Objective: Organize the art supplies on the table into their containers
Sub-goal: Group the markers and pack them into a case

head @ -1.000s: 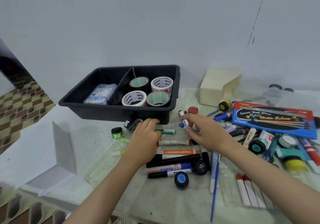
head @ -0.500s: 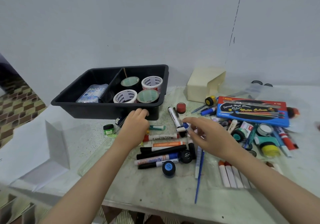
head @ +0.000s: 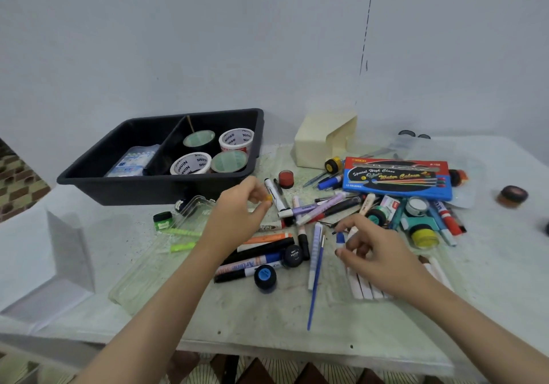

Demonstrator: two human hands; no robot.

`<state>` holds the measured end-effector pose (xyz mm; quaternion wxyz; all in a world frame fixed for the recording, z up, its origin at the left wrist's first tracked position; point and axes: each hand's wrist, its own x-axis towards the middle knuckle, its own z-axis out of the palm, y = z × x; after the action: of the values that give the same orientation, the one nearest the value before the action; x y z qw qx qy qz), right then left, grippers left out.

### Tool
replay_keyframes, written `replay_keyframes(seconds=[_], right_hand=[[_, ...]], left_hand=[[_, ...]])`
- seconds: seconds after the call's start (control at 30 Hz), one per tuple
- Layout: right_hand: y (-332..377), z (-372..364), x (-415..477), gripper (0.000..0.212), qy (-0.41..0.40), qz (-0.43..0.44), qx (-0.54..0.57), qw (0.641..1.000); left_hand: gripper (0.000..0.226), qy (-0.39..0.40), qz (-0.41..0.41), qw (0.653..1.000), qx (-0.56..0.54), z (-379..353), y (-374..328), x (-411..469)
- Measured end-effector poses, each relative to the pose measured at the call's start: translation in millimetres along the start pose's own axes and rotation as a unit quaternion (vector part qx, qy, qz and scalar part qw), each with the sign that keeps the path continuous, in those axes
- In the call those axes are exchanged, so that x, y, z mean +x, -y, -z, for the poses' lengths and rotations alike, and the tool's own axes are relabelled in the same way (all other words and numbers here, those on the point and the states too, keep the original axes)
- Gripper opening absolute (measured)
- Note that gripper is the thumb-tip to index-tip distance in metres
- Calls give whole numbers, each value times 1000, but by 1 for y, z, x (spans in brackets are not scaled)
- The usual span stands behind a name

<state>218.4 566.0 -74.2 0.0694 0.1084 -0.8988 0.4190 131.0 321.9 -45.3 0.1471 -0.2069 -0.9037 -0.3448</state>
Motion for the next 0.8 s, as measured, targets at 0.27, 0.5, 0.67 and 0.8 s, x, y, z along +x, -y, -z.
replay_keyframes(seconds=[0.27,0.5,0.67,0.8], right_hand=[[-7,-3,-12,22,21,-21,-50,998],[-20,-2,-12,24,40,0,-66,997],[-30,-1,-12,32,63,29,-67,995],[-33,-3,-16,30,57,39,-57,996]], left_hand=[[23,67,80,980,-170,-10,-57,-19],[17,136,121,962,-202,-31,-73,-39],[14,144,118,966,-181,-46,-73,-51],[17,133,138,962,-195,-50,-75,-51]])
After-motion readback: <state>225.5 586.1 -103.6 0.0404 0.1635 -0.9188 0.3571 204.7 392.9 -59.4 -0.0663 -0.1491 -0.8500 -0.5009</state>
